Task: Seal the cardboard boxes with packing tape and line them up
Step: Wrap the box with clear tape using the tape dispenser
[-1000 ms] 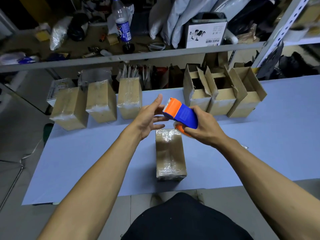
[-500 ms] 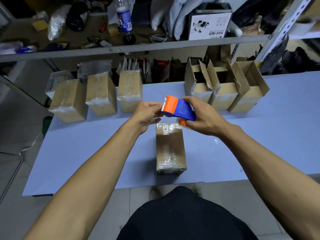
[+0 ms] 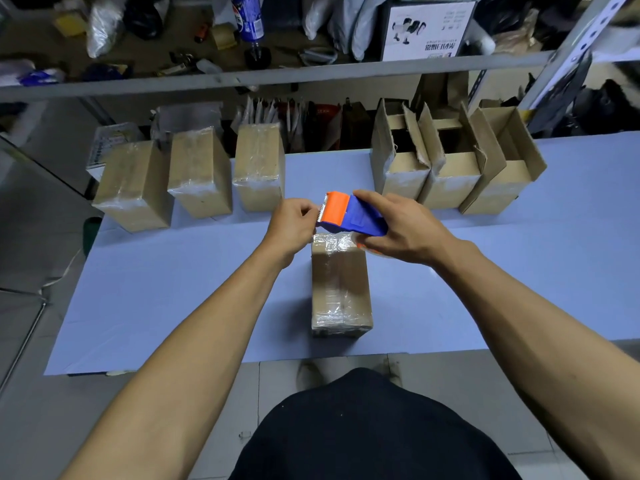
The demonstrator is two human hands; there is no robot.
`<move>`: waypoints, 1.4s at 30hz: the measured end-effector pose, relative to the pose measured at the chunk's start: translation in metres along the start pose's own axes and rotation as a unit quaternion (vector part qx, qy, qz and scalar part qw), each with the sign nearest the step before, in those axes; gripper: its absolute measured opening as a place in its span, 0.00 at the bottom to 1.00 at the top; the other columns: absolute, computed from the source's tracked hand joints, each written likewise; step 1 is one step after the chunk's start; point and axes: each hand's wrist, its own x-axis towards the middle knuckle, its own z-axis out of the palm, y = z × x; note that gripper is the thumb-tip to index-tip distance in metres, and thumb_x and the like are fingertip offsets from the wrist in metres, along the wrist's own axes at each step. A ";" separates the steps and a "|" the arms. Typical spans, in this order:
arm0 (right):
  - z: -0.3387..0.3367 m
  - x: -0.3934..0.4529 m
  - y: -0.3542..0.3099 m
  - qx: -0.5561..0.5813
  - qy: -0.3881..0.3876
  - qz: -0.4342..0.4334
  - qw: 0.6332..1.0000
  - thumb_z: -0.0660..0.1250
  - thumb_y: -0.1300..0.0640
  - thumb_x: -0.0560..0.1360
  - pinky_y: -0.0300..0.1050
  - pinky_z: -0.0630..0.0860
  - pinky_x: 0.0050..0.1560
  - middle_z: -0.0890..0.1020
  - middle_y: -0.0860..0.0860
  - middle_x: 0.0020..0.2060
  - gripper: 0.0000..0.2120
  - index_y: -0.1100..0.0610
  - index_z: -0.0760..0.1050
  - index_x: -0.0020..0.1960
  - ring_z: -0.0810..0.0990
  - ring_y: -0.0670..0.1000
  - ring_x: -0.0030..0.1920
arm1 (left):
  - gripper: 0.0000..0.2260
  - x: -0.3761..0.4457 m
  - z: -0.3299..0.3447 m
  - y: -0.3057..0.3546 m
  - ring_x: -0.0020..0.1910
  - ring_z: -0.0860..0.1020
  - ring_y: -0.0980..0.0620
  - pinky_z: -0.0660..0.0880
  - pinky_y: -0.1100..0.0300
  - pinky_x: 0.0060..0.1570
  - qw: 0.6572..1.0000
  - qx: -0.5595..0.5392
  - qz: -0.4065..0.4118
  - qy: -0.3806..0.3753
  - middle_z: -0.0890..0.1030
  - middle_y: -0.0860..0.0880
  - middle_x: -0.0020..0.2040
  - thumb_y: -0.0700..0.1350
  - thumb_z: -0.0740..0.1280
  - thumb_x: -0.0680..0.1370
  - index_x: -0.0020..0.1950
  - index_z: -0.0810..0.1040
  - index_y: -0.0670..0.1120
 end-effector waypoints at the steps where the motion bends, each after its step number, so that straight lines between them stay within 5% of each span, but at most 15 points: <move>1: 0.000 0.001 0.001 0.002 -0.003 -0.001 1.000 0.71 0.45 0.72 0.50 0.75 0.45 0.78 0.55 0.51 0.34 0.47 0.62 0.74 0.76 0.58 0.47 | 0.11 0.000 0.002 -0.002 0.31 0.71 0.53 0.73 0.63 0.29 1.000 -0.016 -0.008 0.000 0.73 0.48 0.33 0.40 0.63 0.80 0.41 0.78 0.36; 6: -0.004 -0.012 0.028 0.019 -0.012 0.012 1.000 0.71 0.45 0.71 0.53 0.77 0.44 0.80 0.52 0.49 0.29 0.47 0.65 0.69 0.76 0.57 0.44 | 0.07 0.003 -0.016 -0.019 0.33 0.69 0.55 0.71 0.62 0.28 0.990 -0.107 -0.088 0.041 0.74 0.51 0.36 0.40 0.64 0.81 0.45 0.80 0.43; 11: 0.004 -0.016 0.053 -0.027 -0.039 0.024 0.999 0.72 0.46 0.72 0.49 0.75 0.44 0.78 0.53 0.52 0.30 0.46 0.65 0.69 0.76 0.56 0.49 | 0.06 -0.001 -0.009 -0.036 0.30 0.66 0.53 0.70 0.61 0.27 0.980 -0.140 -0.140 0.004 0.72 0.50 0.37 0.43 0.66 0.80 0.43 0.77 0.45; 19: 0.022 -0.010 0.066 -0.062 -0.008 0.040 0.997 0.72 0.49 0.72 0.51 0.75 0.47 0.77 0.54 0.51 0.31 0.48 0.66 0.72 0.76 0.59 0.52 | 0.07 0.005 0.005 -0.054 0.29 0.67 0.53 0.70 0.61 0.29 0.988 -0.096 -0.111 0.036 0.76 0.50 0.38 0.45 0.68 0.80 0.42 0.78 0.47; 27: 0.034 -0.009 0.074 -0.038 -0.057 0.075 0.995 0.71 0.45 0.73 0.50 0.73 0.46 0.75 0.52 0.49 0.28 0.46 0.65 0.70 0.75 0.59 0.49 | 0.06 0.018 0.023 -0.078 0.29 0.70 0.54 0.70 0.63 0.27 0.987 -0.079 -0.124 0.066 0.78 0.51 0.38 0.45 0.68 0.80 0.44 0.81 0.47; 34: 0.041 -0.006 0.075 0.000 -0.064 0.091 0.994 0.71 0.45 0.73 0.49 0.72 0.46 0.75 0.53 0.47 0.30 0.47 0.65 0.71 0.74 0.58 0.48 | 0.10 0.021 0.050 -0.081 0.35 0.67 0.48 0.65 0.59 0.32 0.940 -0.243 -0.219 0.096 0.71 0.44 0.37 0.45 0.65 0.79 0.39 0.74 0.44; 37: 0.043 -0.009 0.077 0.015 -0.058 0.097 0.994 0.72 0.46 0.73 0.50 0.73 0.46 0.76 0.54 0.47 0.30 0.48 0.66 0.72 0.75 0.59 0.47 | 0.09 0.027 0.057 -0.075 0.41 0.62 0.47 0.62 0.55 0.38 0.940 -0.221 -0.235 0.115 0.66 0.47 0.38 0.49 0.64 0.74 0.39 0.70 0.46; 38: 0.043 -0.009 0.076 0.015 -0.055 0.096 0.994 0.72 0.46 0.73 0.50 0.73 0.46 0.76 0.54 0.47 0.30 0.49 0.66 0.72 0.75 0.59 0.47 | 0.09 0.029 0.057 -0.072 0.45 0.60 0.49 0.64 0.54 0.38 0.938 -0.210 -0.249 0.119 0.67 0.41 0.36 0.50 0.63 0.71 0.38 0.70 0.45; 39: 0.044 -0.009 0.076 0.013 -0.054 0.094 0.994 0.72 0.46 0.73 0.50 0.73 0.46 0.76 0.54 0.47 0.30 0.49 0.66 0.72 0.75 0.59 0.47 | 0.13 0.033 0.057 -0.071 0.53 0.60 0.49 0.70 0.53 0.41 0.935 -0.202 -0.264 0.120 0.72 0.36 0.39 0.49 0.62 0.69 0.42 0.73 0.40; 40: 0.044 -0.009 0.076 0.011 -0.055 0.093 0.994 0.72 0.46 0.73 0.50 0.73 0.46 0.76 0.54 0.47 0.30 0.49 0.66 0.72 0.75 0.59 0.47 | 0.21 0.037 0.057 -0.072 0.65 0.68 0.42 0.75 0.50 0.47 0.934 -0.193 -0.278 0.117 0.77 0.30 0.53 0.49 0.62 0.69 0.54 0.75 0.35; 42: 0.045 -0.009 0.075 0.012 -0.055 0.097 0.994 0.72 0.46 0.73 0.50 0.72 0.46 0.76 0.54 0.47 0.30 0.49 0.66 0.72 0.75 0.59 0.48 | 0.29 0.044 0.055 -0.074 0.47 0.79 0.41 0.75 0.50 0.48 0.938 -0.160 -0.292 0.099 0.73 0.33 0.66 0.50 0.61 0.71 0.69 0.68 0.37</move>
